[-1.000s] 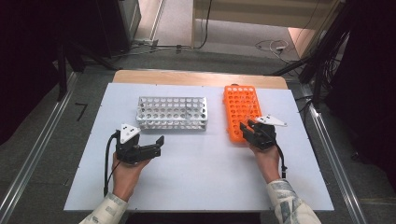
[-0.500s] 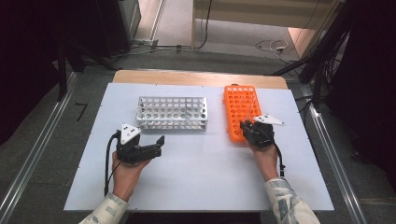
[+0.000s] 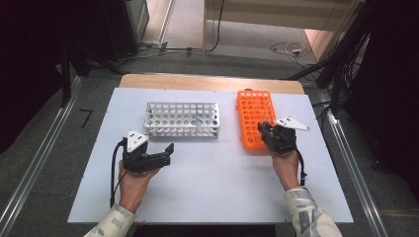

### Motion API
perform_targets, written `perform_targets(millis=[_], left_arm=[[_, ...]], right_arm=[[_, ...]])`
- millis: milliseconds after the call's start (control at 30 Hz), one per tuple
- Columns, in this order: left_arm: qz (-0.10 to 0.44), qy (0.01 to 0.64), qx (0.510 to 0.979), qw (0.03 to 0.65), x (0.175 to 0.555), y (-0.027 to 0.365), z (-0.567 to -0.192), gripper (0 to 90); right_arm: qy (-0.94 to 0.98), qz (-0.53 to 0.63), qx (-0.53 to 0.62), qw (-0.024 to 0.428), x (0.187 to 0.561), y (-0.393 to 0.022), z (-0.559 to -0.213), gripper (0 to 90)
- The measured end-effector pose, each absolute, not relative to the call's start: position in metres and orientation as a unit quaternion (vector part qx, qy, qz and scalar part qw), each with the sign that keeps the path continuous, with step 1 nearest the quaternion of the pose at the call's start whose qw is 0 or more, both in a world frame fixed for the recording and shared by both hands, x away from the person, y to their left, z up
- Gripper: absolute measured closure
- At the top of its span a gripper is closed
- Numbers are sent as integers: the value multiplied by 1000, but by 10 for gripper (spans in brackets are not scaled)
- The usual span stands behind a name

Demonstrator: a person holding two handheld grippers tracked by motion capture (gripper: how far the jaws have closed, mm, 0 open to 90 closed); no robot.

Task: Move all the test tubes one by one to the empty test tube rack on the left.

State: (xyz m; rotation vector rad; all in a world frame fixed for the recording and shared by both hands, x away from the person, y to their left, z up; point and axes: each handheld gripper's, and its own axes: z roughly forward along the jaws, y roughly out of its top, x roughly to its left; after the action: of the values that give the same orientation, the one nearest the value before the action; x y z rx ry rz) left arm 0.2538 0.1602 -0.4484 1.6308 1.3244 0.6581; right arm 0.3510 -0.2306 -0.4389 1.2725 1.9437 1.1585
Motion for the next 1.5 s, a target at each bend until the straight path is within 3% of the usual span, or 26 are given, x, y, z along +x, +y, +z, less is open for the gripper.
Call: perform_targets(millis=[600, 1500], left_arm=[[265, 518, 670, 460, 250, 154, -445, 63], [249, 479, 691, 480, 240, 125, -438, 72]], right_arm=[[761, 448, 414, 221, 327, -195, -426, 729], [840, 425, 304, 149, 293, -103, -453, 729]])
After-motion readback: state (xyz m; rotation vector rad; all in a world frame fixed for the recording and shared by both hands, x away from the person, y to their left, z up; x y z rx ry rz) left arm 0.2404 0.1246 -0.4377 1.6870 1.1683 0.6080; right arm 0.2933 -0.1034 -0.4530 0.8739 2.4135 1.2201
